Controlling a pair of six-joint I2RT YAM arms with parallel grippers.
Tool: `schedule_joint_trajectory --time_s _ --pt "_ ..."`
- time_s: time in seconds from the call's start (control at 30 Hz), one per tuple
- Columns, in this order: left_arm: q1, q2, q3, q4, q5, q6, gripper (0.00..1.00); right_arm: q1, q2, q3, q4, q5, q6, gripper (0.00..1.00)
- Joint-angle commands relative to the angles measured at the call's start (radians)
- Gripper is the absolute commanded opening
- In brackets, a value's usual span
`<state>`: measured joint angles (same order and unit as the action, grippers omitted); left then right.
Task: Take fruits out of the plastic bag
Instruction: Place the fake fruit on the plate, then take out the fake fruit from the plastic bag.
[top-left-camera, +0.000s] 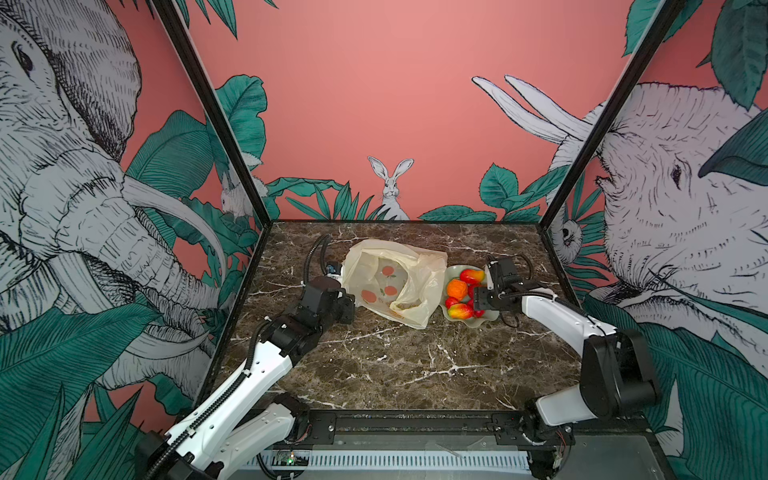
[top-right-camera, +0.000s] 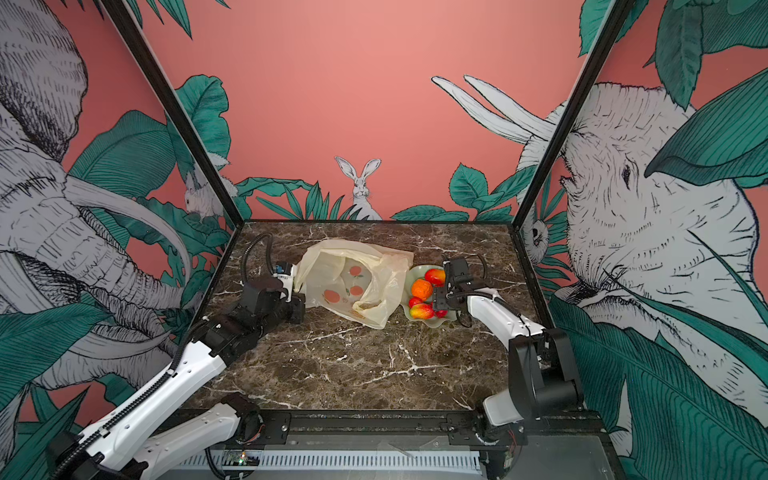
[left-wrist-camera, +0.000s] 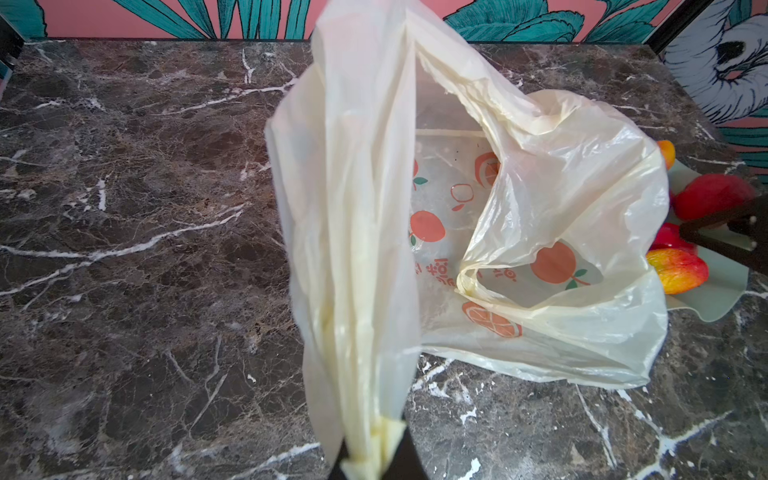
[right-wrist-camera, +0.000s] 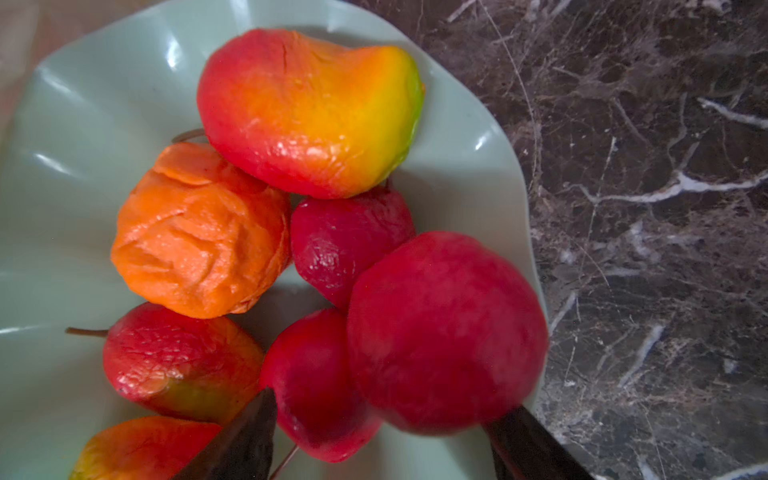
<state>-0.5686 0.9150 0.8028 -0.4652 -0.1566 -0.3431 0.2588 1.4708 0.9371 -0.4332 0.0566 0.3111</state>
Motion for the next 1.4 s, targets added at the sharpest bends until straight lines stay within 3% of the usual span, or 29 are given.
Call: schedule_joint_trajectory --time_s 0.0,0.27,0.4,0.5,0.6,0.8,0.93,1.17,1.37 --pt "-0.001 -0.018 -0.014 0.005 0.004 -0.011 0.0 -0.005 -0.02 0.032 -0.011 -0.01 0.007 0.78" --pt "-0.001 -0.018 -0.009 0.003 0.01 0.002 0.0 -0.002 -0.121 0.046 -0.082 0.055 -0.016 0.8" --pt "-0.001 -0.034 -0.002 -0.006 0.009 0.028 0.0 0.019 -0.202 0.061 -0.121 0.051 -0.027 0.76" --pt "-0.001 -0.052 0.0 0.009 0.03 0.053 0.0 0.107 -0.25 0.088 -0.119 0.033 -0.068 0.7" --pt "-0.001 -0.052 0.019 0.023 0.072 0.085 0.0 0.268 -0.254 0.144 -0.07 -0.004 -0.106 0.6" --pt "-0.002 -0.012 0.076 0.019 0.186 0.11 0.0 0.55 -0.102 0.244 0.176 -0.106 -0.088 0.48" --pt "-0.002 -0.018 0.072 0.034 0.232 0.091 0.0 0.649 0.076 0.333 0.256 -0.092 -0.158 0.41" --pt "-0.006 -0.063 0.1 0.004 0.252 0.099 0.0 0.679 0.313 0.44 0.339 0.008 -0.29 0.37" --pt "-0.006 -0.135 0.075 0.004 0.26 0.081 0.0 0.679 0.459 0.462 0.468 0.051 -0.377 0.43"
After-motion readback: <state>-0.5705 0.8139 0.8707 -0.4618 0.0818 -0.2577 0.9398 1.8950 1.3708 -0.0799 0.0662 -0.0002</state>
